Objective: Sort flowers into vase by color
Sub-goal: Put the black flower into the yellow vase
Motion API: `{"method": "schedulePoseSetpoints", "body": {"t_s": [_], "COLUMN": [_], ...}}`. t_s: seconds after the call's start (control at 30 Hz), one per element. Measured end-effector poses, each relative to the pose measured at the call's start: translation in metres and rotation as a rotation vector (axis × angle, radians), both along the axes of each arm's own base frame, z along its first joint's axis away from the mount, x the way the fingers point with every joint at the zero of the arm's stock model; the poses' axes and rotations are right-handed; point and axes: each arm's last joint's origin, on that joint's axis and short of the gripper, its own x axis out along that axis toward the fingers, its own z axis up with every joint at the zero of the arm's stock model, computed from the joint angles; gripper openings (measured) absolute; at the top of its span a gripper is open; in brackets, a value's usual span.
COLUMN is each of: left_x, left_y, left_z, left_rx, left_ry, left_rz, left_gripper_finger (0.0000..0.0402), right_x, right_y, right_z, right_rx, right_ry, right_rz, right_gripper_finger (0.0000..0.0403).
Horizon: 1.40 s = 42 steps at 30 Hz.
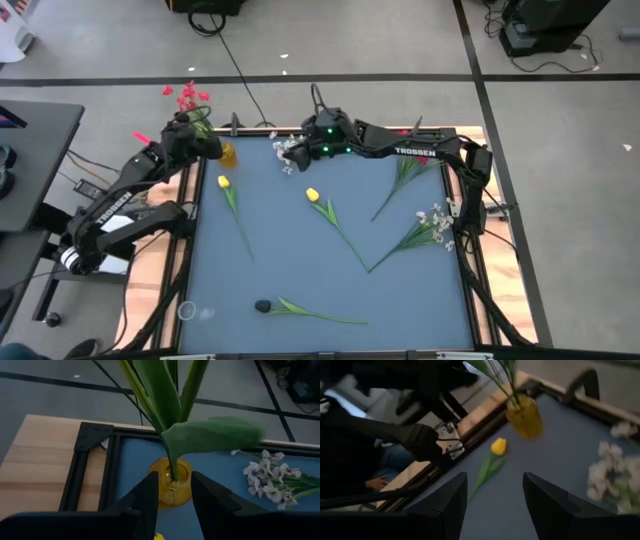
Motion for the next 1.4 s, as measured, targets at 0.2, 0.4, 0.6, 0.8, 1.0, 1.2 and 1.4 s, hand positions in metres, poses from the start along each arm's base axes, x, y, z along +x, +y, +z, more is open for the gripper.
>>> {"method": "schedulePoseSetpoints", "body": {"t_s": [0.2, 0.4, 0.6, 0.8, 1.0, 1.2, 1.4], "left_x": [-0.003, -0.009, -0.014, -0.016, -0.007, -0.001, 0.001], "left_y": [-0.005, -0.012, -0.019, -0.022, -0.015, -0.007, -0.004], "left_z": [0.019, 0.038, 0.061, 0.081, 0.093, 0.123, 0.148], "left_rx": [0.003, 0.006, 0.036, 0.102, 0.092, 0.161, 0.231], "left_ry": [-0.009, 0.017, 0.035, 0.08, 0.095, 0.134, 0.184], "left_rz": [-0.007, -0.026, -0.068, -0.138, -0.261, -0.31, -0.354], "left_gripper_finger": [0.0121, 0.0121, 0.0121, 0.0122, 0.015, 0.0195, 0.0203], "right_x": [-0.006, -0.003, -0.002, 0.001, 0.004, 0.006, 0.007], "right_y": [-0.001, 0.014, 0.029, 0.043, 0.059, 0.073, 0.077], "right_z": [-0.01, -0.013, -0.018, -0.019, -0.019, -0.02, -0.02], "right_rx": [0.09, 0.119, 0.144, 0.149, 0.146, 0.147, 0.163], "right_ry": [0.102, 0.139, 0.201, 0.226, 0.229, 0.235, 0.235], "right_rz": [-0.033, -0.009, -0.021, -0.031, -0.037, -0.039, -0.067], "right_gripper_finger": [0.0201, 0.0201, 0.0201, 0.0201, 0.0201, 0.0201, 0.0201]}}
